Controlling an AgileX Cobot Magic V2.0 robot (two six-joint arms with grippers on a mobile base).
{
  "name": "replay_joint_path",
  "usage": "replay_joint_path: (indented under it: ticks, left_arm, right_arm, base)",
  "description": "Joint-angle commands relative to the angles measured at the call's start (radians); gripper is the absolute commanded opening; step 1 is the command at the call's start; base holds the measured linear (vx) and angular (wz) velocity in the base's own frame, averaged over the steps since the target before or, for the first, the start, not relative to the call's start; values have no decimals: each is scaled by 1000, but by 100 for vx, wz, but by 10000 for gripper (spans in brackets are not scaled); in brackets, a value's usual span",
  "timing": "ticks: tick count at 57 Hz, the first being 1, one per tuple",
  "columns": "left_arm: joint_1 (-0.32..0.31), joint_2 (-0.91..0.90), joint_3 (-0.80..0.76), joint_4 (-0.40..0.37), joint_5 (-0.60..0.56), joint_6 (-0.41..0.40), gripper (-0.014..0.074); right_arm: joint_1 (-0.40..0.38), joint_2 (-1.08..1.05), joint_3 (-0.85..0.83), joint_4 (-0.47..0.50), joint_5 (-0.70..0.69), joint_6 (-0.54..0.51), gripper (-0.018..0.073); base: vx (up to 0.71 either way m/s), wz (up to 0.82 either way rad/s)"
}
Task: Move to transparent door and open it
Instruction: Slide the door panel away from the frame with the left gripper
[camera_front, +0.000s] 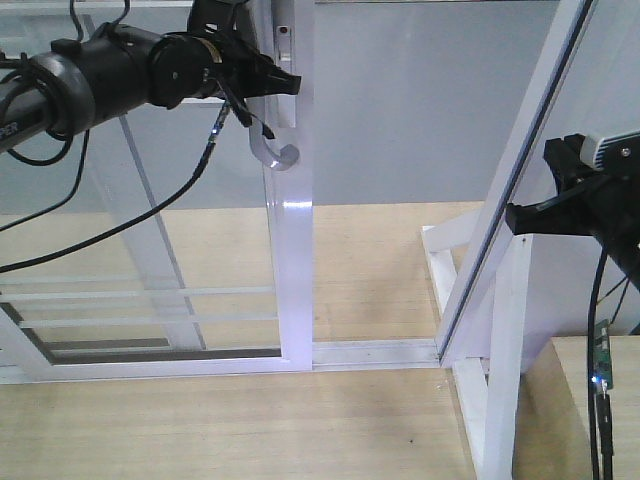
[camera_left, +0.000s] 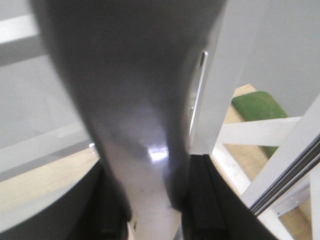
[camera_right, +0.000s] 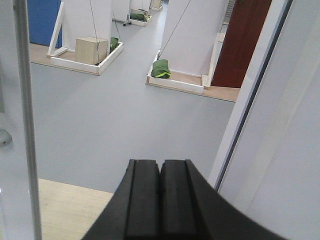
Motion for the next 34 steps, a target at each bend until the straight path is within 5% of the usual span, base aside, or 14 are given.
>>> replay_joint_path:
  ticks: [1,34]
  left_arm:
    - [26,-108,-50,57,-171,8,-3]
    - [142,-215,-20,72,-111,4,0]
  right_arm:
    - [-4,-23,-25,-9,-75,-9,-3]
    - [-4,-23,-23,-9,-62,-40,-3]
  base:
    - [0,0]
    - [0,0]
